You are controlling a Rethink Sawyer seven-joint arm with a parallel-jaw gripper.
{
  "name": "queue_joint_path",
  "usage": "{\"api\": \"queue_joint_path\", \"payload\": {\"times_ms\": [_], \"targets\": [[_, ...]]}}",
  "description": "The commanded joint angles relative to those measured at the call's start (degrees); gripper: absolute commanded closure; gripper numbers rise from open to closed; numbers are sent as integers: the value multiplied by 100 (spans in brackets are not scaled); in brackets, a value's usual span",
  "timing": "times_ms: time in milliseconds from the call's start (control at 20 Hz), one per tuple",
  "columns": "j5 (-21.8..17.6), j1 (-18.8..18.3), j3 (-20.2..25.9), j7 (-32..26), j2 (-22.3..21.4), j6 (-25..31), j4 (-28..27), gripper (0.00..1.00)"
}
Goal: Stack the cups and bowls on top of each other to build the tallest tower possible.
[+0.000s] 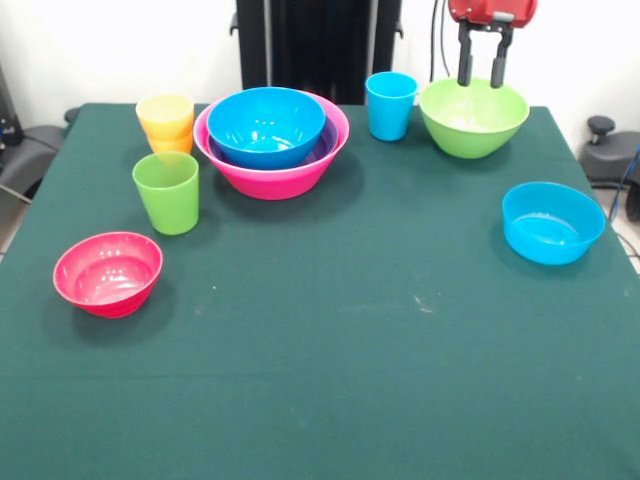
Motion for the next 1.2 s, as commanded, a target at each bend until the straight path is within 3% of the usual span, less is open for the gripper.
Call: {"api": "queue_joint_path", "payload": {"times_ms": [50, 450, 1200], "targets": [[104, -306, 409, 886, 402, -156, 114, 0], [103, -437, 428, 824, 709, -416, -103, 0], [432, -150, 174, 748, 1279, -818, -380, 0]]}}
